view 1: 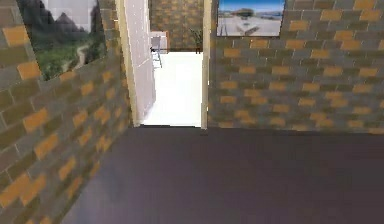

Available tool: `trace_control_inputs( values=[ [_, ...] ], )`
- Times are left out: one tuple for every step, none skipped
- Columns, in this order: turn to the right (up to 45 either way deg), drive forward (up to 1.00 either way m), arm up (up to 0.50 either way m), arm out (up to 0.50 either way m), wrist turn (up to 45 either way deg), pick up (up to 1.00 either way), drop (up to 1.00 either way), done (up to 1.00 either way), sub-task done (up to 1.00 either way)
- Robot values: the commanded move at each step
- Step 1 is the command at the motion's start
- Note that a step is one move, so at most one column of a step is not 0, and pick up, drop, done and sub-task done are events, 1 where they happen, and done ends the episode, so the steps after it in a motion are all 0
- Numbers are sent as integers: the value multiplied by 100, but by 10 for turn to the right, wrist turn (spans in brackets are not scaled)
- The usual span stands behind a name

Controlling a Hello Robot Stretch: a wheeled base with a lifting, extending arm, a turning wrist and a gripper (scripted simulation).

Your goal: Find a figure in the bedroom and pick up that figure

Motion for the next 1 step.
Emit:
trace_control_inputs(
  values=[
    [-60, 0, 0, 0, 0, 0, 0, 0, 0]
  ],
)
